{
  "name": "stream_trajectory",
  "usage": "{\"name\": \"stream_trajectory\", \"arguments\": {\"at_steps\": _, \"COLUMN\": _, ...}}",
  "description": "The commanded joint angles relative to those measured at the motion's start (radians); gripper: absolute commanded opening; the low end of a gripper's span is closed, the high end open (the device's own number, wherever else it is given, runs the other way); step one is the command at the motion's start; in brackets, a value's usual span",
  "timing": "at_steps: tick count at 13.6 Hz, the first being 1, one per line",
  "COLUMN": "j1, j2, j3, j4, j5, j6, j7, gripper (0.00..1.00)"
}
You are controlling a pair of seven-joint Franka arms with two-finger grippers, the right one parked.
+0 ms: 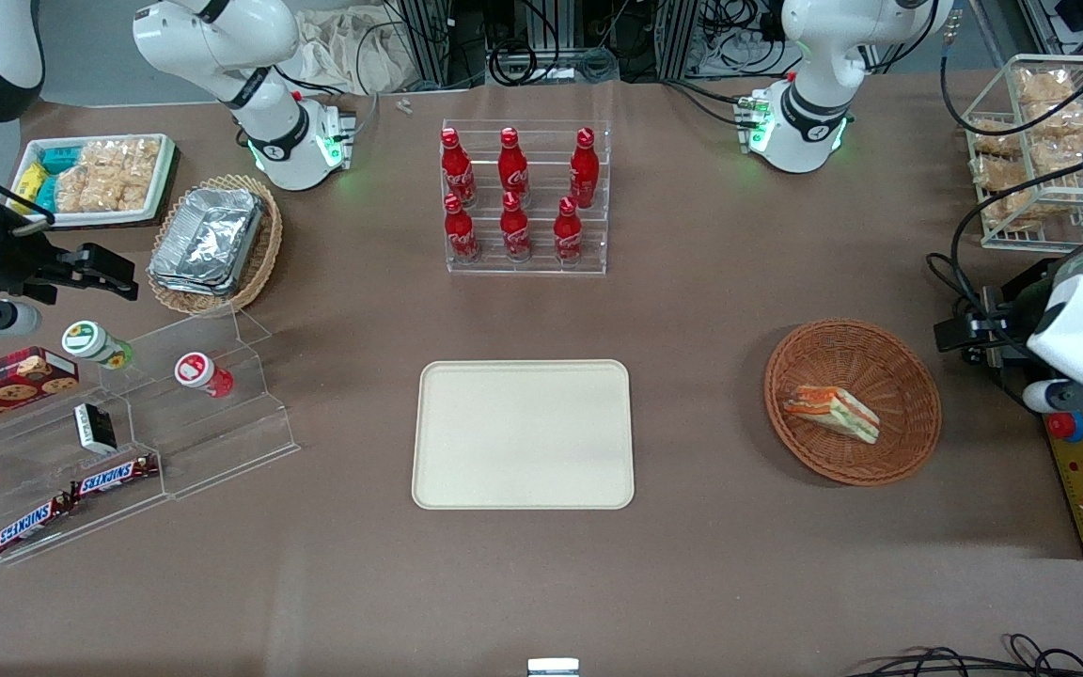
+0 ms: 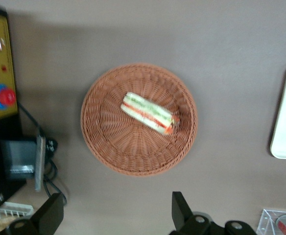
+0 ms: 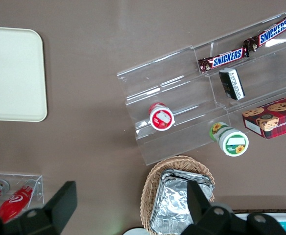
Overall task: Place sandwich from basket to tray
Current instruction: 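Move the left gripper down over the wrapped sandwich in the wicker basket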
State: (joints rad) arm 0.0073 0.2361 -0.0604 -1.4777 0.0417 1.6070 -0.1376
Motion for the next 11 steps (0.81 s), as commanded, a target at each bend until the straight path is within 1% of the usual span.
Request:
{"name": "stream_trajectory", "arguments": {"at_steps": 1, "j1": -0.018, "j2": -0.014, "j3": -0.006, "j4": -0.103, "j5": 0.012, "j6": 0.078, "j7": -0.059, "gripper": 0.99}}
{"name": "stream_trajectory", "arguments": {"at_steps": 2, "j1": -0.018, "j2": -0.021, "j3": -0.006, "j4": -0.142, "j5": 0.007, "j6": 0.118, "j7": -0.069, "gripper": 0.99}}
{"name": "stream_trajectory", "arguments": {"at_steps": 4, "j1": -0.018, "j2": -0.027, "j3": -0.007, "j4": -0.217, "j5": 0.003, "j6": 0.227, "j7": -0.162, "gripper": 0.99}}
{"name": "stream_trajectory", "arguments": {"at_steps": 6, "j1": -0.018, "j2": -0.037, "j3": -0.009, "j4": -0.311, "j5": 0.010, "j6": 0.310, "j7": -0.322, "gripper": 0.99}}
{"name": "stream_trajectory", "arguments": {"at_steps": 8, "j1": -0.018, "j2": -0.031, "j3": -0.009, "j4": -0.361, "j5": 0.017, "j6": 0.387, "j7": -0.495, "gripper": 0.99}}
{"name": "stream_trajectory", "arguments": {"at_steps": 10, "j1": -0.018, "j2": -0.020, "j3": -0.010, "j4": -0.397, "j5": 0.015, "j6": 0.482, "j7": -0.827, "gripper": 0.99}}
{"name": "stream_trajectory", "arguments": {"at_steps": 11, "j1": -0.018, "j2": -0.008, "j3": -0.010, "j4": -0.411, "j5": 0.017, "j6": 0.508, "j7": -0.952, "gripper": 0.99}}
